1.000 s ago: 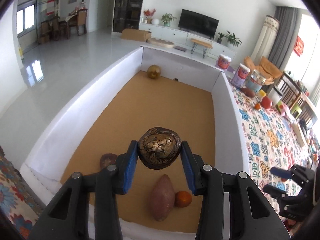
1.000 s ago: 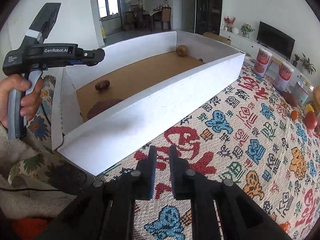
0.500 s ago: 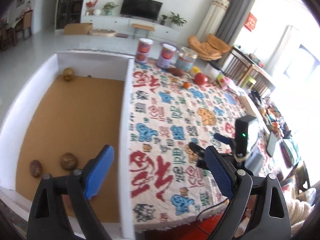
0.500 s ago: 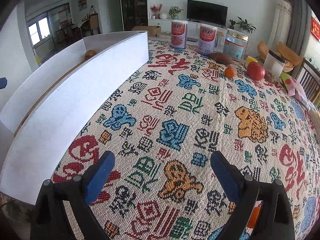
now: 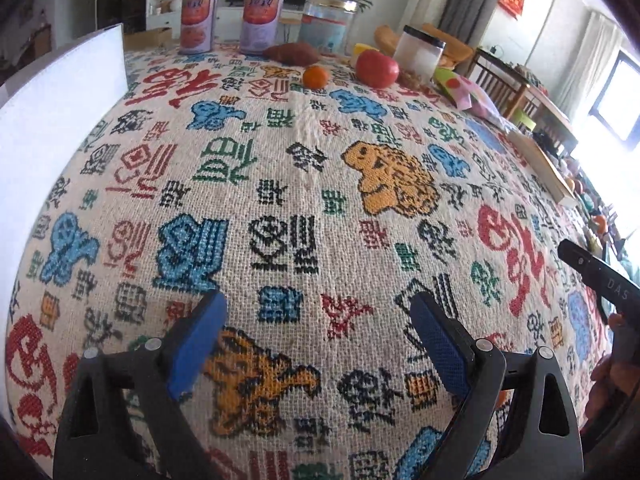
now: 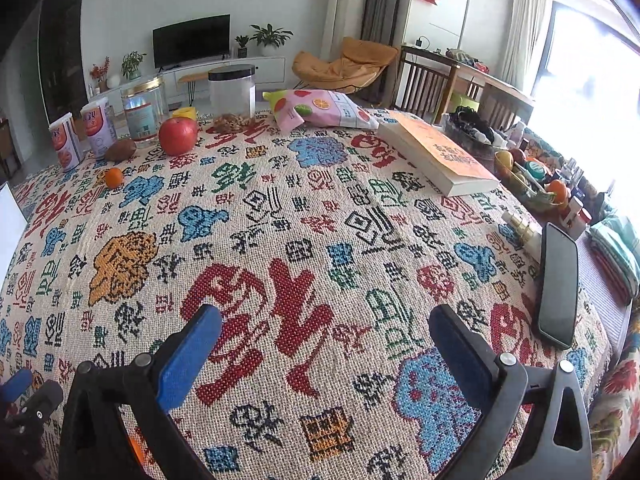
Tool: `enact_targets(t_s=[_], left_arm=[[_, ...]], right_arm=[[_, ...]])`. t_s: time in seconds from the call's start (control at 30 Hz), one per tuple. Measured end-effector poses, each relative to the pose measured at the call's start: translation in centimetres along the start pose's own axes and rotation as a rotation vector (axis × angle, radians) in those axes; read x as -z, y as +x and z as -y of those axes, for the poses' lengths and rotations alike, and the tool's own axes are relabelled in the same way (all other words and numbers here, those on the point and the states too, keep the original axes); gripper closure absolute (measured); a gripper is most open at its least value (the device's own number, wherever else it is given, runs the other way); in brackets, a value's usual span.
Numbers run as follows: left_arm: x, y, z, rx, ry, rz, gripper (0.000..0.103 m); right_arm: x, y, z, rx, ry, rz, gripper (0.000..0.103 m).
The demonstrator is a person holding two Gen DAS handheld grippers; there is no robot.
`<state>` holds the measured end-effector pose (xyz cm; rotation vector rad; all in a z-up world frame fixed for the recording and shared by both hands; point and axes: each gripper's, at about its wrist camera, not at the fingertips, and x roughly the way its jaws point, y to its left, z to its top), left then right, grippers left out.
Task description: Organize fruits
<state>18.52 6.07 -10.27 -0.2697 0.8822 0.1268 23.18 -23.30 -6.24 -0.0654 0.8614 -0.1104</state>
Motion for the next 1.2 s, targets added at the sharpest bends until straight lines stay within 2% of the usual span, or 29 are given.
enact_targets(t_s=[0.1,0.27,0.37,0.4,0.5,1.2], left_arm=[[-2.1,2.2,0.5,-0.058,-0.011,0.030,0.009],[-5.5,5.5,2.1,-0.078,0.045,0.021,0.006],[-7.1,7.7,3.3,-0.170,0.107,-0.014,0.000],[-7.4,7.9,3.2,-0.164,0.099,-0.016,0.000],[-7.6,8.0,3.3,-0.196,0.073,-0.011,0.000],[-7.5,7.9,3.1,-0.194,0.059,-0.011,0.000]], right_arm=[[0.3,2.8,0.6,-0.010,-0.024,-0.033,0.000],[-1.0,6.7,0.3,-0.058,-0.085,-0.021,0.000],[-1.5,9.0,0.0,-0.133,-0.089,-0.083,0.000],[-1.7,9.3,0.2,-0.173,-0.064,-0.091,0.000],[-2.1,9.8,0.0,-0.180,-0.094,-0.090,0.000],[-2.3,10.0,0.2,-0.191,-0.104,-0.090,0.000]])
